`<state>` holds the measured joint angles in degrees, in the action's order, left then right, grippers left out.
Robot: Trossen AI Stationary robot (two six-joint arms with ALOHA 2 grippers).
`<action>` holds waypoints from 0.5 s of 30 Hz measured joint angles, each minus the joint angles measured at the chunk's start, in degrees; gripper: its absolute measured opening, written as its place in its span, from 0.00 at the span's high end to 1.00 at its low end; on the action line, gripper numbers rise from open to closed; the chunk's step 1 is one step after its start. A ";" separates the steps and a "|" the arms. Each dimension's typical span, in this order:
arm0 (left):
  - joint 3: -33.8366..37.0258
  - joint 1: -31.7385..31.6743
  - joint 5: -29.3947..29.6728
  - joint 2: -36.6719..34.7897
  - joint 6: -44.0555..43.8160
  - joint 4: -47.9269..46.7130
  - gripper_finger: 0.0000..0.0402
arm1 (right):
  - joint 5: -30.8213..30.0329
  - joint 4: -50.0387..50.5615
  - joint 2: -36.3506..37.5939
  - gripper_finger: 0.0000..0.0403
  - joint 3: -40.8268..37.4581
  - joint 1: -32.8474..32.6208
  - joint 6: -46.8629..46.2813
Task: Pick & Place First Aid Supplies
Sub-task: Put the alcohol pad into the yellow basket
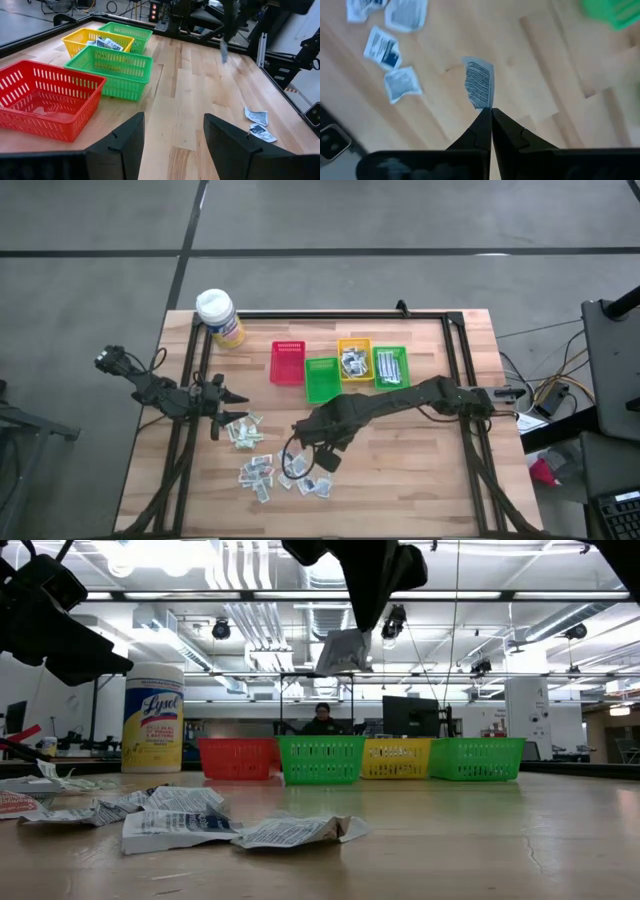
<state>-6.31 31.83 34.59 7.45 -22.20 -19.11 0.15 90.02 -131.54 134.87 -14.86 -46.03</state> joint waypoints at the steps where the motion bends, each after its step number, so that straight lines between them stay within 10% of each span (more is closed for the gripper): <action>1: 0.00 0.00 0.00 0.02 -0.02 0.00 0.51 | -0.57 0.03 0.29 0.98 0.00 0.33 0.33; 15: 0.02 0.00 0.00 0.15 -0.04 0.03 0.51 | -11.11 0.00 5.89 0.98 -0.07 8.12 10.56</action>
<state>-6.28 31.83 34.59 7.60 -22.24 -19.08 -10.96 90.02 -125.65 134.80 -6.73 -35.47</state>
